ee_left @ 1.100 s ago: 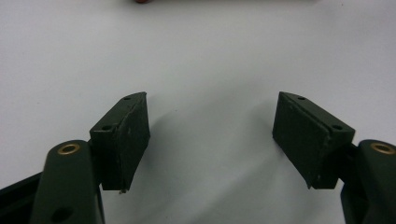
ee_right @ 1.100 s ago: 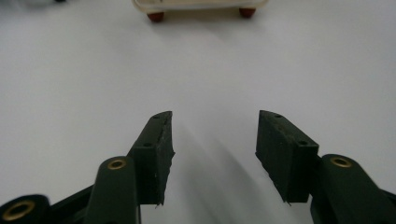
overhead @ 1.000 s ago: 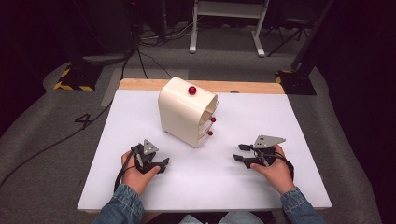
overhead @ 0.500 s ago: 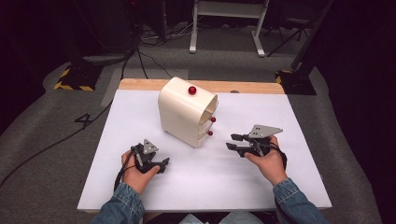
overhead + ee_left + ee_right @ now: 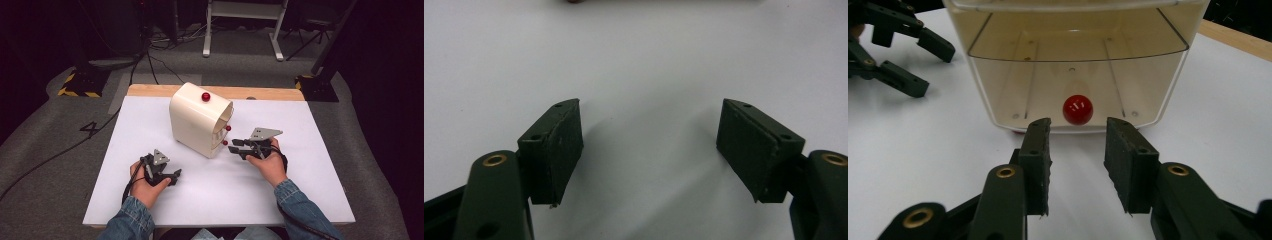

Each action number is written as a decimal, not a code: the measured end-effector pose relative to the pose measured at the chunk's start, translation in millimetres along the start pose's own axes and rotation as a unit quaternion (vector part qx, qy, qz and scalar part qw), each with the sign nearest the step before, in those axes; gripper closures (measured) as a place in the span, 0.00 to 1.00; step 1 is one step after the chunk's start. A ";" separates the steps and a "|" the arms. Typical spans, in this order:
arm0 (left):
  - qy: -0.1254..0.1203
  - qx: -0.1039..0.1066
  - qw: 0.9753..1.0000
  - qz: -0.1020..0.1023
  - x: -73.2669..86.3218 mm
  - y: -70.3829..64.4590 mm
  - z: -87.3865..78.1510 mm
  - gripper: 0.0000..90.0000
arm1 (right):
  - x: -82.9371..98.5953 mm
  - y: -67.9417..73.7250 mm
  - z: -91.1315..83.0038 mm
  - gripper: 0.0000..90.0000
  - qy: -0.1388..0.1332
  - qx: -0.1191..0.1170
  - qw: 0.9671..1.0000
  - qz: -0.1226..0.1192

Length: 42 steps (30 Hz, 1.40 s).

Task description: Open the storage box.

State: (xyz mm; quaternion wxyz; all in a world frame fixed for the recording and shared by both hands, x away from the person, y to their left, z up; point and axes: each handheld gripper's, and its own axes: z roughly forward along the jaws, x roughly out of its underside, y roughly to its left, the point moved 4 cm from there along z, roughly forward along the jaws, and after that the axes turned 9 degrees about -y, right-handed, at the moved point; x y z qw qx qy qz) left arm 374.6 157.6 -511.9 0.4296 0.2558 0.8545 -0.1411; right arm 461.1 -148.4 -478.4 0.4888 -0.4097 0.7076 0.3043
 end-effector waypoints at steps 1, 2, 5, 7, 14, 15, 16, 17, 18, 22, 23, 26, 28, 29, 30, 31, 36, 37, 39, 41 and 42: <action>0.000 0.000 1.000 -0.001 0.0 -0.3 0.1 0.30 | -0.2 -1.0 2.4 0.71 -0.002 -0.001 1.000 0.000; 0.000 0.000 1.000 0.000 0.0 0.0 0.0 0.30 | -0.7 -1.6 4.2 0.72 -0.003 -0.001 1.000 0.002; 0.000 0.002 1.000 -0.001 -0.1 -0.1 0.1 0.30 | -1.9 -0.9 8.5 0.73 -0.004 -0.005 1.000 0.000; 0.001 0.002 1.000 0.000 -0.2 -0.1 0.3 0.29 | -1.5 0.5 11.2 0.74 -0.003 -0.007 1.000 0.000; 0.001 0.002 1.000 0.000 -0.1 -0.3 0.1 0.29 | 2.2 1.7 19.2 0.78 -0.017 -0.006 1.000 0.012; 0.001 0.002 1.000 0.000 -0.1 -0.3 0.1 0.29 | 3.0 1.1 19.3 0.79 -0.019 -0.003 1.000 0.017; 0.001 0.002 1.000 0.000 -0.2 -0.2 0.3 0.29 | 3.7 0.3 19.3 0.80 -0.024 -0.003 0.999 0.024; 0.003 0.003 1.000 0.000 -0.2 0.1 0.1 0.29 | 4.8 -0.9 18.9 0.82 -0.033 -0.006 0.999 0.036; 0.003 0.003 1.000 -0.001 -0.2 -0.1 0.1 0.29 | 5.1 -1.1 18.8 0.82 -0.034 -0.006 0.999 0.037; 0.002 0.003 1.000 -0.002 -0.3 -0.2 0.3 0.29 | 5.7 0.4 18.7 0.83 -0.038 0.000 0.999 0.032; 0.003 0.003 1.000 -0.002 -0.2 -0.2 0.2 0.29 | 5.7 0.4 18.7 0.83 -0.038 0.000 0.999 0.032; 0.002 0.003 1.000 0.000 -0.1 0.0 0.1 0.29 | 6.4 0.3 17.8 0.83 -0.041 0.000 0.998 0.038; 0.003 0.006 1.000 -0.003 -0.3 -0.3 0.4 0.28 | 6.5 1.0 14.1 0.83 -0.040 0.003 0.999 0.033; 0.003 0.006 1.000 -0.003 -0.3 -0.3 0.4 0.27 | 6.5 1.0 14.1 0.83 -0.040 0.003 0.999 0.033; 0.004 0.007 1.000 -0.003 -0.5 -0.4 0.6 0.27 | 6.9 2.2 9.9 0.83 -0.038 0.006 0.999 0.031; 0.004 0.007 1.000 -0.003 -0.5 -0.4 0.6 0.27 | 7.0 3.0 7.3 0.83 -0.038 0.008 0.999 0.031; 0.004 0.008 1.000 -0.002 -0.2 -0.5 0.5 0.27 | 6.8 5.1 -10.5 0.83 -0.038 0.016 0.999 0.025; 0.004 0.009 1.000 -0.001 -0.1 -0.5 0.4 0.27 | 6.8 5.4 -14.2 0.83 -0.040 0.016 0.999 0.025; 0.005 0.008 1.000 -0.001 -0.2 -0.6 0.5 0.27 | 7.1 5.9 -21.2 0.83 -0.040 0.016 0.999 0.026; 0.005 0.008 1.000 0.000 -0.4 -0.4 0.6 0.27 | 7.8 6.4 -28.1 0.83 -0.039 0.018 0.999 0.025; 0.004 0.008 1.000 -0.001 -0.5 -0.4 0.8 0.27 | 8.5 6.6 -31.8 0.83 -0.039 0.018 0.999 0.024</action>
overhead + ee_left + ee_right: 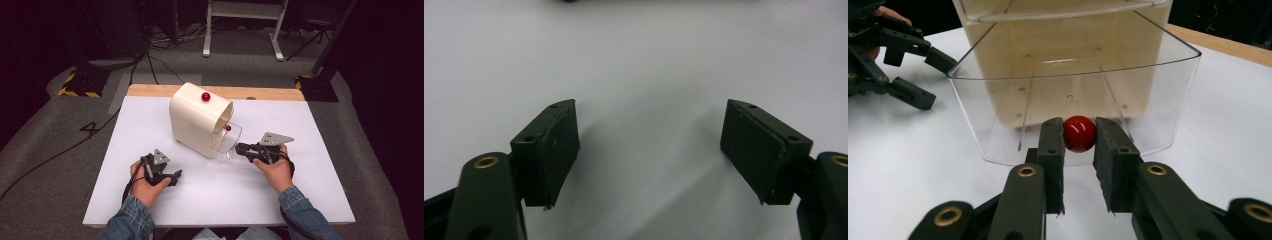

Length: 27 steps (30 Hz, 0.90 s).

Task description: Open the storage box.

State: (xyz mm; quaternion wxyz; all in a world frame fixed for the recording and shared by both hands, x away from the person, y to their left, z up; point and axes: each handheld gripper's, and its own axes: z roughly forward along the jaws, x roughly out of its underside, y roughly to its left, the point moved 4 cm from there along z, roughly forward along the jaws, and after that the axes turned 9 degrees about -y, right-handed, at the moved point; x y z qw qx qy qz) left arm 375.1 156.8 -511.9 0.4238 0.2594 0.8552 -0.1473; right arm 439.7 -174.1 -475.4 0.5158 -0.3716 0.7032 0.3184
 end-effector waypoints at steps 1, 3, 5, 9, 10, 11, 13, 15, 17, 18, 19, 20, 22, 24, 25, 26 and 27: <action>0.000 0.000 1.000 0.000 0.0 0.0 0.0 0.27 | 0.0 0.0 0.0 0.83 0.000 0.000 1.000 0.000; 0.001 0.000 1.000 0.002 -0.5 0.3 0.2 0.26 | 1.3 -0.9 -8.1 0.83 -0.002 0.003 1.000 0.001; 0.002 0.000 1.000 0.001 -0.6 -0.2 0.6 0.26 | 3.2 -1.3 -19.2 0.83 -0.003 0.006 1.000 0.003; 0.000 0.000 1.000 0.003 -0.3 -0.1 0.5 0.26 | 5.5 0.3 -31.6 0.83 -0.005 0.008 1.000 -0.001; 0.000 0.000 1.000 0.003 -0.3 -0.1 0.5 0.26 | 5.5 0.3 -31.6 0.83 -0.005 0.008 1.000 -0.001; 0.000 0.000 1.000 0.002 -0.1 -0.3 0.2 0.26 | 6.9 0.0 -37.0 0.83 -0.007 0.008 1.000 0.001; 0.000 0.000 1.000 0.003 -0.1 -0.3 0.2 0.26 | 7.8 -0.1 -39.3 0.83 -0.007 0.008 1.000 0.003; 0.001 0.000 1.000 0.003 -0.1 -0.2 0.2 0.26 | 10.0 -1.2 -42.8 0.83 -0.005 0.010 1.000 0.004; 0.000 0.000 1.000 0.002 -0.1 -0.2 0.4 0.26 | 13.0 -2.5 -46.8 0.83 -0.006 0.010 1.000 0.007; 0.000 0.000 1.000 0.002 -0.1 -0.3 0.4 0.26 | 13.0 -2.5 -46.8 0.83 -0.006 0.010 1.000 0.007; -0.001 0.000 1.000 0.002 -0.1 -0.3 0.4 0.26 | 15.8 -2.9 -48.1 0.83 -0.007 0.008 1.000 0.006; -0.001 0.000 1.000 0.002 -0.1 -0.3 0.4 0.26 | 17.5 -3.1 -48.9 0.83 -0.005 0.008 1.000 0.007; 0.000 0.000 1.000 0.002 -0.1 -0.3 0.4 0.26 | 19.4 -3.2 -49.1 0.82 -0.003 0.007 1.000 0.010; 0.001 0.000 1.000 0.003 -0.1 -0.3 0.3 0.26 | 23.2 -3.9 -49.2 0.82 0.003 0.009 1.000 0.012; 0.000 0.000 1.000 0.003 -0.1 -0.3 0.3 0.26 | 25.3 -4.3 -49.3 0.82 0.010 0.010 1.000 0.013; 0.000 0.000 1.000 0.002 0.0 -0.5 0.3 0.26 | 28.3 -4.7 -49.7 0.82 0.016 0.015 1.000 0.010; 0.000 0.000 1.000 0.003 -0.1 -0.3 0.3 0.26 | 29.2 -4.4 -50.1 0.82 0.020 0.018 1.000 0.005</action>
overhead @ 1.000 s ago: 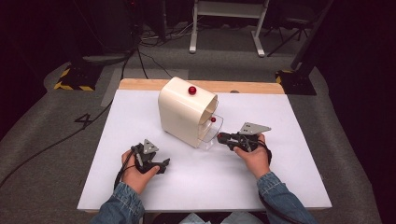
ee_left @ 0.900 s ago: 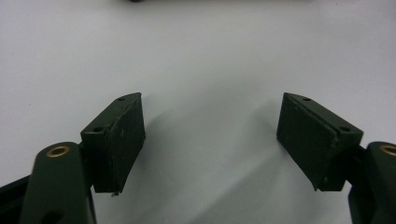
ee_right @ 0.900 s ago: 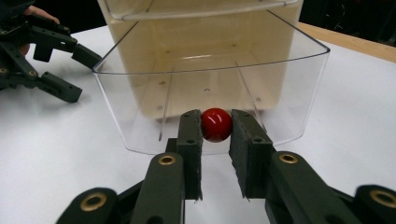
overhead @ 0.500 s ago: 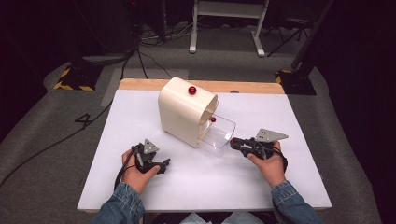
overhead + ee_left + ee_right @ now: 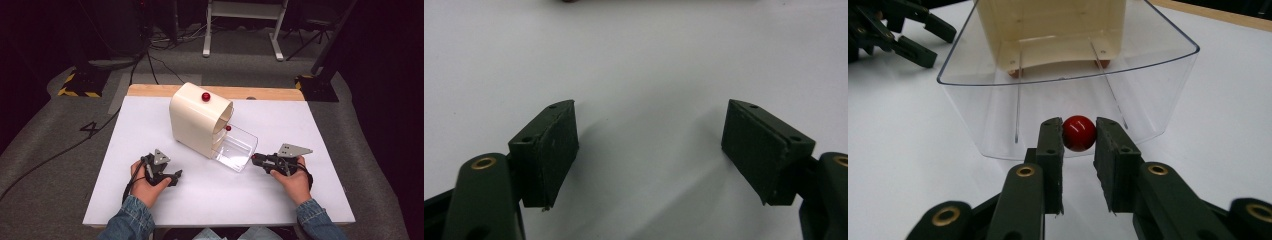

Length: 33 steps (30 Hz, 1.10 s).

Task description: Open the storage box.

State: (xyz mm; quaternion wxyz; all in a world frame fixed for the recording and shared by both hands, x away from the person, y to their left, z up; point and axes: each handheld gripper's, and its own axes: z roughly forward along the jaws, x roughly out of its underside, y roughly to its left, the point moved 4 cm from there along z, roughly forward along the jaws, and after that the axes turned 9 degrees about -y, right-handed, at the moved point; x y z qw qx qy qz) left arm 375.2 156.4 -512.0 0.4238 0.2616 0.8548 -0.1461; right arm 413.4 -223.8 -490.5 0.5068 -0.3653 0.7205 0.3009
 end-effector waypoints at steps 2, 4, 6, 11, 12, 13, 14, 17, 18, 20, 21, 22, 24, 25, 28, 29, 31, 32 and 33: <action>-0.001 0.000 1.000 -0.001 0.0 0.0 0.1 0.26 | 1.5 0.7 -1.1 0.82 0.011 0.003 1.000 -0.006; -0.001 0.000 1.000 0.000 0.1 0.0 0.0 0.26 | 2.6 -0.1 -2.8 0.77 0.017 0.007 1.000 -0.004; 0.000 0.000 1.000 0.000 0.1 0.0 0.0 0.26 | 2.9 -0.4 -3.9 0.75 0.019 0.006 1.000 0.000; 0.000 0.000 1.000 0.000 0.1 -0.1 0.0 0.26 | -3.2 1.4 -14.3 0.72 0.019 0.010 1.000 -0.004; 0.000 0.000 1.000 0.000 0.1 -0.1 0.0 0.26 | -10.4 2.9 -19.3 0.71 0.009 0.012 1.000 -0.005; 0.000 0.000 1.000 0.000 0.0 0.0 0.0 0.26 | -15.0 3.8 -21.7 0.71 0.003 0.013 1.000 -0.005; 0.000 0.000 1.000 0.000 0.0 0.0 0.0 0.25 | -20.3 4.6 -23.5 0.71 -0.003 0.014 1.000 -0.006; 0.000 0.000 1.000 0.000 0.1 -0.1 0.0 0.25 | -32.6 6.7 -25.9 0.71 -0.016 0.011 1.000 -0.011; 0.000 0.000 1.000 -0.001 0.1 -0.1 0.0 0.25 | -39.4 7.8 -26.2 0.71 -0.021 0.010 1.000 -0.013; 0.000 0.000 1.000 -0.001 0.1 -0.1 0.0 0.26 | -53.1 10.3 -25.1 0.71 -0.030 0.007 0.999 -0.021; 0.000 0.001 1.000 -0.001 0.2 -0.1 0.0 0.26 | -60.0 11.5 -23.6 0.71 -0.035 0.004 0.999 -0.025; -0.001 0.001 1.000 -0.002 0.3 -0.3 0.0 0.26 | -66.4 12.4 -21.8 0.70 -0.038 0.001 0.999 -0.029; -0.001 0.001 1.000 -0.001 0.3 -0.2 0.0 0.25 | -77.7 13.9 -16.5 0.69 -0.042 -0.004 0.998 -0.039; -0.001 0.001 1.000 -0.002 0.3 -0.2 0.0 0.25 | -87.8 15.6 -9.8 0.69 -0.047 -0.008 0.998 -0.046; -0.001 0.001 1.000 -0.002 0.3 -0.2 0.1 0.25 | -96.7 17.2 -0.3 0.70 -0.052 -0.016 0.997 -0.046; -0.002 0.001 1.000 -0.002 0.4 -0.2 0.0 0.25 | -98.6 18.1 3.4 0.71 -0.052 -0.020 0.998 -0.043; -0.001 0.002 1.000 -0.002 0.3 0.1 -0.1 0.25 | -101.4 18.8 12.5 0.71 -0.054 -0.028 0.997 -0.039; -0.001 0.002 1.000 -0.002 0.3 0.1 -0.1 0.25 | -101.4 18.8 12.5 0.71 -0.054 -0.028 0.997 -0.039; 0.000 0.002 1.000 -0.002 0.3 0.1 -0.1 0.25 | -101.8 18.8 15.3 0.71 -0.053 -0.030 0.998 -0.036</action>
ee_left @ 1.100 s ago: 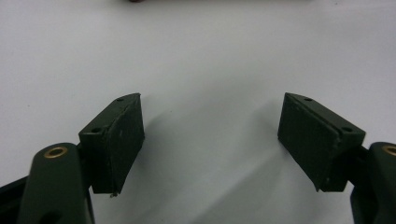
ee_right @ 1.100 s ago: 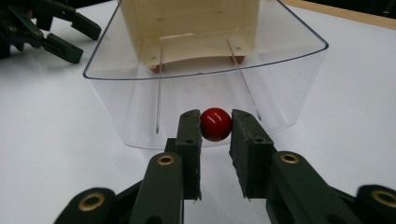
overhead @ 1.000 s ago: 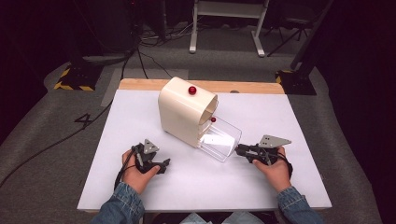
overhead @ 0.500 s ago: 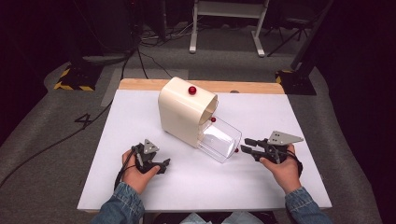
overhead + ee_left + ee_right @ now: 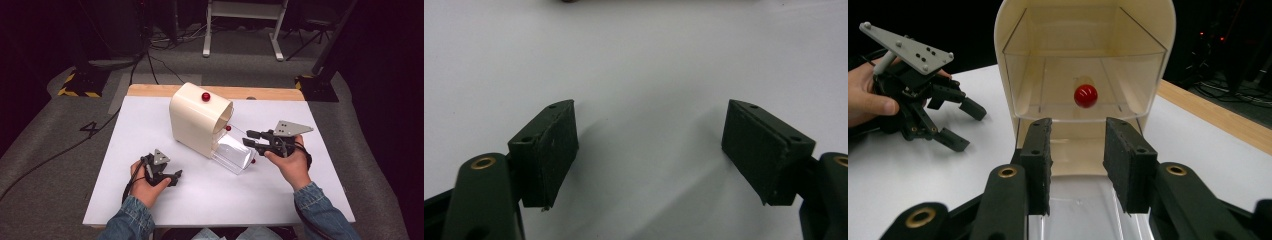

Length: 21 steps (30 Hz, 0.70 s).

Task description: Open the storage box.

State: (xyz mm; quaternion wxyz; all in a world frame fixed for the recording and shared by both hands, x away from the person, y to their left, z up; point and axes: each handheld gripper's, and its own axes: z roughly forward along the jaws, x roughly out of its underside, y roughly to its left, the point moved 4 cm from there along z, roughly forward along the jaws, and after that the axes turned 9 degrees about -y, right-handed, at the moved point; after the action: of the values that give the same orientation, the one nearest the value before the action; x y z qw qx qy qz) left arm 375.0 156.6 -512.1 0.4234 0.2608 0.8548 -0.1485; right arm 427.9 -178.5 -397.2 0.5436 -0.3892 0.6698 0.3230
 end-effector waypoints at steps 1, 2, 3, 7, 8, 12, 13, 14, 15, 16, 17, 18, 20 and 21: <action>0.000 0.000 1.000 0.000 0.0 0.0 0.0 0.25 | -0.1 -0.7 3.7 0.71 0.000 -0.001 1.000 0.002; 0.000 0.000 1.000 -0.001 0.1 -0.2 0.0 0.25 | -0.3 -1.5 8.0 0.71 -0.002 -0.001 1.000 0.003; -0.001 0.001 1.000 -0.001 0.1 -0.1 0.0 0.25 | -0.4 -2.3 13.2 0.71 -0.007 -0.003 1.000 0.004; -0.001 0.000 1.000 0.000 0.3 -0.3 0.0 0.25 | 1.6 -3.0 23.4 0.72 -0.017 -0.008 1.000 0.011; -0.001 0.000 1.000 0.000 0.3 -0.3 0.0 0.25 | 1.6 -3.0 23.4 0.72 -0.017 -0.008 1.000 0.011; -0.001 -0.001 1.000 0.002 0.5 -0.5 -0.2 0.25 | 7.0 -6.4 34.4 0.73 -0.027 -0.003 1.000 0.008; -0.003 -0.002 1.000 0.001 0.6 -0.7 0.0 0.25 | 7.4 -7.2 36.3 0.74 -0.032 -0.002 0.999 0.011; -0.003 -0.002 1.000 0.001 0.6 -0.7 0.0 0.25 | 7.5 -7.8 38.3 0.74 -0.038 -0.002 0.999 0.012; -0.003 -0.003 1.000 0.003 0.7 -0.8 0.0 0.25 | 7.5 -7.8 38.3 0.74 -0.038 -0.002 0.999 0.012; -0.003 -0.003 1.000 0.003 0.7 -0.8 0.0 0.25 | 7.3 -8.0 42.8 0.74 -0.046 -0.003 0.999 0.009; -0.003 -0.003 1.000 0.003 0.7 -0.9 0.0 0.25 | 7.0 -7.6 44.9 0.75 -0.049 -0.004 0.999 0.008; -0.003 -0.003 1.000 0.004 0.7 -0.9 0.0 0.25 | 6.9 -7.4 46.8 0.75 -0.050 -0.004 0.999 0.005; -0.003 -0.003 1.000 0.003 0.8 -0.9 0.0 0.25 | 6.9 -7.1 48.4 0.75 -0.053 -0.002 0.999 0.005; -0.003 -0.003 1.000 0.004 0.8 -0.8 0.0 0.25 | 7.0 -7.1 50.0 0.75 -0.057 0.001 0.998 0.005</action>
State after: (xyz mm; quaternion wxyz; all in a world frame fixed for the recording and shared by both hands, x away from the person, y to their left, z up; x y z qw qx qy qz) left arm 374.2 156.2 -512.7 0.4278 0.2620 0.8528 -0.1451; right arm 457.2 -140.4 -414.2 0.5797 -0.3666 0.6398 0.3467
